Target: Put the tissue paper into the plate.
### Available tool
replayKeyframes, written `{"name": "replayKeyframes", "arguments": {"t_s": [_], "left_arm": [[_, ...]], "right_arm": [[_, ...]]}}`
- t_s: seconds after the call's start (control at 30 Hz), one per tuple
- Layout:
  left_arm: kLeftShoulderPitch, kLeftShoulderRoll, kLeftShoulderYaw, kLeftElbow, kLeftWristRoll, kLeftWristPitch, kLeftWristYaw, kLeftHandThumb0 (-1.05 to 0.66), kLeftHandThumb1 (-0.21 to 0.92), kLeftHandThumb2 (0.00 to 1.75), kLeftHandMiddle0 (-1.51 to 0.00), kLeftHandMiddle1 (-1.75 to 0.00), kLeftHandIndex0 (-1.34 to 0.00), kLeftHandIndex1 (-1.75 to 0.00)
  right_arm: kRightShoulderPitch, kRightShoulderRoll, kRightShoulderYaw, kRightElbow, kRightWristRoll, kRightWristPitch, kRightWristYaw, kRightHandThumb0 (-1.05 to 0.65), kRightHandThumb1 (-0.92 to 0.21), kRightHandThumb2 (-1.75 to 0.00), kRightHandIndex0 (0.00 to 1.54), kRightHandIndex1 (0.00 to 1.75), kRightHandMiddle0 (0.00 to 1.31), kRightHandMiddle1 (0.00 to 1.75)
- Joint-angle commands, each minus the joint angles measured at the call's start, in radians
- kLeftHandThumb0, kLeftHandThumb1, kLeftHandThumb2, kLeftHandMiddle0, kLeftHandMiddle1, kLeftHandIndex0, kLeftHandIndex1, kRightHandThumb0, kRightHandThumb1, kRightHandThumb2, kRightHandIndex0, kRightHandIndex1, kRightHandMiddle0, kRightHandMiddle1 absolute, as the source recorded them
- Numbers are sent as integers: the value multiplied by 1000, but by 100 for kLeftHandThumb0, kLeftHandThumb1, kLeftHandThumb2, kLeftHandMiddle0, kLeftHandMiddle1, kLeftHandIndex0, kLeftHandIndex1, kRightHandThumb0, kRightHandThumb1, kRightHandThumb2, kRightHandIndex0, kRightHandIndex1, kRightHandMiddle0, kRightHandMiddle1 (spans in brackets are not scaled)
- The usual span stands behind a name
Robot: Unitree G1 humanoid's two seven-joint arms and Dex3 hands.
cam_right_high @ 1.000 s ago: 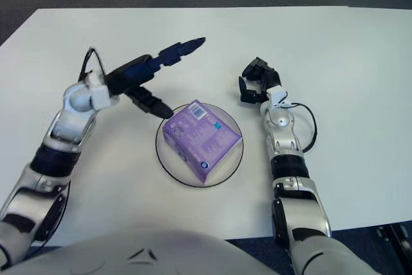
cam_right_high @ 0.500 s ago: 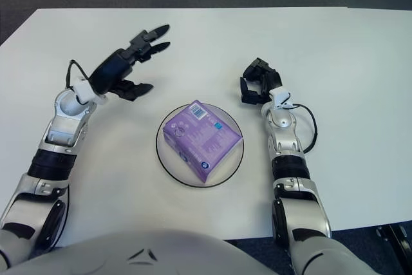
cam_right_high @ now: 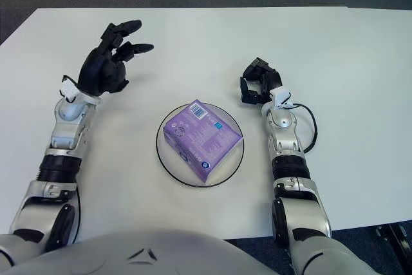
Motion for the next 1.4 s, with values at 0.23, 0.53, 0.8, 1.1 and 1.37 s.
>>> {"name": "replayKeyframes", "arguments": {"t_s": [0.23, 0.53, 0.8, 1.1, 1.37], "left_arm": [[85, -62, 60, -21, 45, 39, 176, -58, 92, 85, -89, -174, -56, -174], [110, -93, 78, -4, 29, 84, 235, -46, 86, 82, -109, -175, -84, -175], [138, -129, 96, 5, -18, 114, 263, -44, 74, 94, -123, -175, -101, -175], [161, -152, 109, 25, -49, 132, 292, -42, 63, 105, -132, -175, -114, -175], [174, -158, 107, 66, -75, 124, 275, -41, 56, 112, -135, -175, -117, -175]], "right_arm": [[135, 52, 18, 73, -5, 5, 3, -47, -36, -127, 130, 175, 58, 175], [138, 53, 20, 65, -8, 7, 2, -47, -36, -126, 130, 175, 58, 175], [137, 51, 18, 67, -3, 12, 8, -47, -36, -126, 129, 175, 58, 175], [138, 54, 16, 70, 1, 1, 13, -47, -36, -126, 129, 175, 58, 175], [137, 54, 15, 70, 3, 0, 17, -47, -36, -126, 128, 175, 58, 175]]}}
